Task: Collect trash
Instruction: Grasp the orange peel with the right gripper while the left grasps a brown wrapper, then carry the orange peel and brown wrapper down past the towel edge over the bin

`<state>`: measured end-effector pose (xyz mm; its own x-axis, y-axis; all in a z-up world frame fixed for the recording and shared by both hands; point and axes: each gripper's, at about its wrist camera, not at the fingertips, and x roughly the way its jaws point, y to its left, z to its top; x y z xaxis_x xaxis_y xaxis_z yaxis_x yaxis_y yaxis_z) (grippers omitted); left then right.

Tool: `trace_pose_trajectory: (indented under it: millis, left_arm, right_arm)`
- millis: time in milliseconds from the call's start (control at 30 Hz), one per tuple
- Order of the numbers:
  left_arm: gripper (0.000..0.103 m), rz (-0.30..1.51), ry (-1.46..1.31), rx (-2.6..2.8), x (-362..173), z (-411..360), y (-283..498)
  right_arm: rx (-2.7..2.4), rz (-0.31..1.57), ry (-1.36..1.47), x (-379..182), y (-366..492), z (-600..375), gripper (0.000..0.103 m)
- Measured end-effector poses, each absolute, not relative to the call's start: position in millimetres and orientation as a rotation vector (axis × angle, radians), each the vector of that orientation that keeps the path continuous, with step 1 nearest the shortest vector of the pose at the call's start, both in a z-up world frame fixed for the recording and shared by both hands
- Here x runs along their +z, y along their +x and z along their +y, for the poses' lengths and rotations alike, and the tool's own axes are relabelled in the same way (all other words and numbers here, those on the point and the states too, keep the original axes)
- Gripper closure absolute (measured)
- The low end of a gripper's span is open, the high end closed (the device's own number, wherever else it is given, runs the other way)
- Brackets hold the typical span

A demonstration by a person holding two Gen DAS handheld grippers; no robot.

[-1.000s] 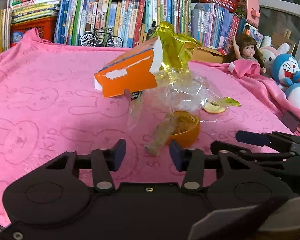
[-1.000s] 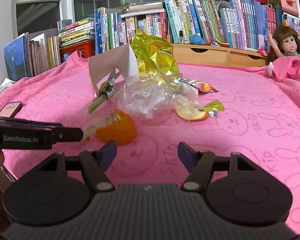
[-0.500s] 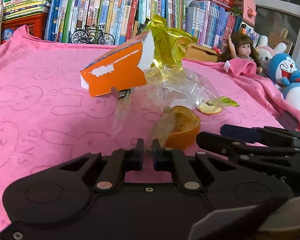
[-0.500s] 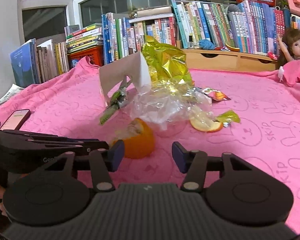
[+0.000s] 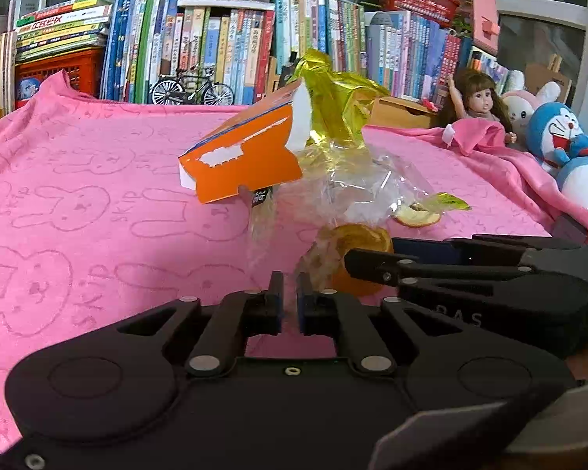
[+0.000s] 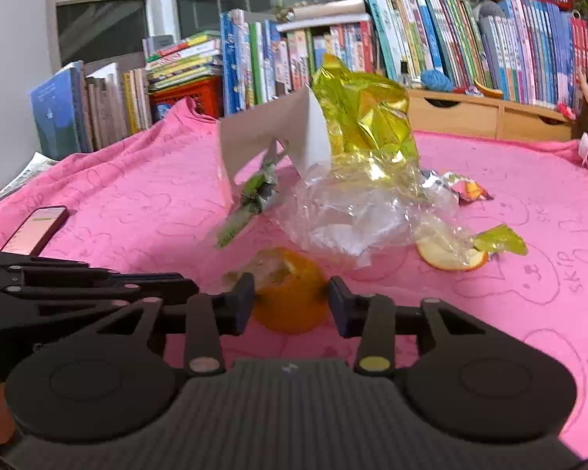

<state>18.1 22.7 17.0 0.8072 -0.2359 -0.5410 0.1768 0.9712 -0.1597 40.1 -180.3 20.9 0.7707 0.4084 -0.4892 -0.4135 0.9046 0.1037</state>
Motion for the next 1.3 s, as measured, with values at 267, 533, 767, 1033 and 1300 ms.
trace_pose_trajectory:
  millis: [267, 533, 767, 1033, 1300]
  left_arm:
    - [0.058, 0.585, -0.121, -0.263, 14.7, 16.1, 23.6]
    - [0.050, 0.622, -0.123, -0.301, 0.8, -3.6, 41.9]
    - [0.085, 0.635, -0.114, -0.312, 1.9, -12.2, 40.2]
    - [0.085, 0.558, -0.082, -0.302, 22.7, -10.1, -6.2]
    - [0.085, 0.568, -0.138, -0.327, 32.1, -2.7, -76.3]
  right_arm:
    - [0.399, 0.470, -0.010, 34.8, 25.5, -202.2, 0.066]
    - [0.355, 0.457, 0.001, 37.3, 17.2, -221.7, 0.066]
    - [0.335, 0.446, -0.011, 35.5, 3.2, -230.9, 0.066]
    - [0.345, 0.444, 0.010, 35.1, -24.1, -239.8, 0.066]
    - [0.382, 0.466, 0.032, 30.1, -71.3, -242.6, 0.066]
